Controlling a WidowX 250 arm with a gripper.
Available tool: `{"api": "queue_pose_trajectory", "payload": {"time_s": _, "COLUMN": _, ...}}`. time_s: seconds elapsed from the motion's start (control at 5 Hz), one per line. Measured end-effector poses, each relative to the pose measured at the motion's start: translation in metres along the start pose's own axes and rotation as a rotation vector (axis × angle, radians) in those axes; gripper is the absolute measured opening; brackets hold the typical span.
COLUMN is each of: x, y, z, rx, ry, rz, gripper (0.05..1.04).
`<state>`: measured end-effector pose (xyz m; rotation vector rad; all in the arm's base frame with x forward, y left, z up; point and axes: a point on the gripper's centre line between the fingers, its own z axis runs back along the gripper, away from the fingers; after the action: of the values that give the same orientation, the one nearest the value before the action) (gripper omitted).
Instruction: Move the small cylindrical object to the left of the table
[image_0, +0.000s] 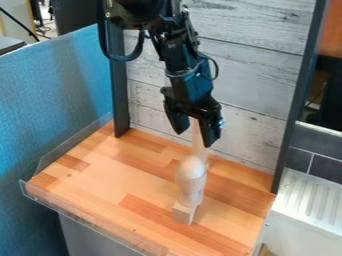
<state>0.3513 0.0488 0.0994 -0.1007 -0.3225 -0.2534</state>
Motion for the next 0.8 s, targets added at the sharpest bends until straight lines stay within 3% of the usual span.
{"api": "queue_pose_trajectory", "payload": {"time_s": 0.4, "x": -0.006, "y": 0.006, "z": -0.021, "rx": -0.002, "ry": 0.062, "rz": 0.032, "gripper": 1.0}}
{"api": "queue_pose_trajectory", "payload": {"time_s": 0.8, "x": 0.009, "y": 0.026, "z": -0.035, "rx": 0.045, "ry": 0.092, "rz": 0.087, "gripper": 1.0}}
